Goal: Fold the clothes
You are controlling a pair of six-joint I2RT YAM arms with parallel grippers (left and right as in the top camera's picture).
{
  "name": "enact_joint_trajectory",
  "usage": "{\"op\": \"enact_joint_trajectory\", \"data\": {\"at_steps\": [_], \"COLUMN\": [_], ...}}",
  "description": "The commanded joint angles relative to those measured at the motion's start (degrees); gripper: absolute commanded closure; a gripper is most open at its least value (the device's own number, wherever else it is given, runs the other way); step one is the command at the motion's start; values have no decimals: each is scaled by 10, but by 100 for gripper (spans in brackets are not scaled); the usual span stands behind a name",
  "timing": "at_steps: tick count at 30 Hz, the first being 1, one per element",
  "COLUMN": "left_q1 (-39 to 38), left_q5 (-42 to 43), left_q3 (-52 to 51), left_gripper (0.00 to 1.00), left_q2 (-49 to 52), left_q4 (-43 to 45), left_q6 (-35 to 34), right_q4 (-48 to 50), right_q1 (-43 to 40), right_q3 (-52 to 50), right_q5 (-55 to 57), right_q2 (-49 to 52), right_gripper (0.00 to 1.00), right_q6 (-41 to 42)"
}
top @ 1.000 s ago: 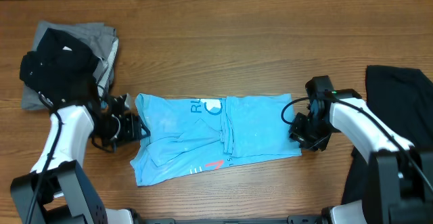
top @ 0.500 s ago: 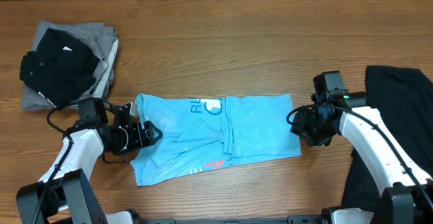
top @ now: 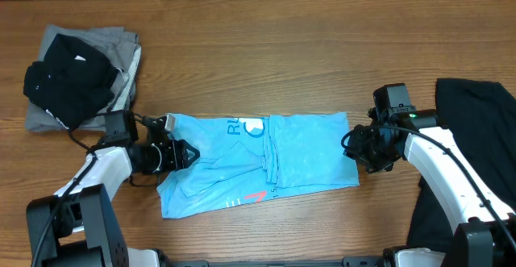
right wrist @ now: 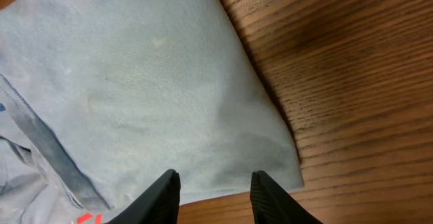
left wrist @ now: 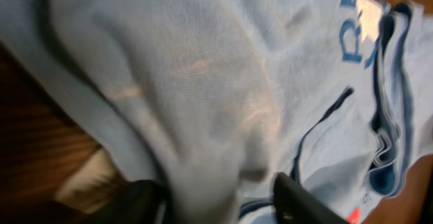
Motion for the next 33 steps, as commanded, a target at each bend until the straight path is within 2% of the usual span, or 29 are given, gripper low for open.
{"op": "enact_joint_trajectory", "data": {"at_steps": [1, 4, 6, 7, 9, 13, 18, 21, 24, 28, 31, 32, 33], "left_q1": [-22, -22, -22, -22, -20, 0, 48, 51, 41, -14, -87, -141, -162], "left_q5": [-69, -69, -69, -68, -54, -66, -150, -189, -188, -161, -155, -155, -155], "left_q3": [-41, -41, -41, -41, -33, 32, 211, 315, 411, 498, 502, 502, 501], "left_gripper": [60, 83, 94, 96, 96, 96, 96, 96, 96, 96, 96, 96, 96], "left_q2": [60, 60, 60, 60, 59, 51, 42, 42, 42, 42, 43, 45, 45], "left_q4": [-8, -8, -8, -8, -17, -89, -277, -362, -420, -471, -468, -459, -452], "left_q6": [-11, -11, -11, -10, -10, 7, 44, 57, 58, 38, -13, -50, -65], "right_q4": [3, 3, 3, 3, 3, 2, 2, 6, 10, 12, 12, 11, 11], "right_q1": [-2, -2, -2, -2, -3, -3, -6, -6, -6, -6, -6, -6, -6], "right_q3": [14, 14, 14, 14, 14, 15, 15, 15, 15, 15, 15, 15, 15], "right_q5": [-3, -3, -3, -3, -3, -3, 2, 2, 1, 2, 2, 2, 2], "right_q2": [-10, -10, -10, -10, -10, -14, -40, -56, -64, -66, -66, -66, -66], "right_gripper": [62, 62, 62, 62, 62, 62, 62, 62, 61, 61, 61, 61, 61], "right_q6": [-6, -6, -6, -6, -6, -6, -6, -5, -5, -5, -5, -5, -5]}}
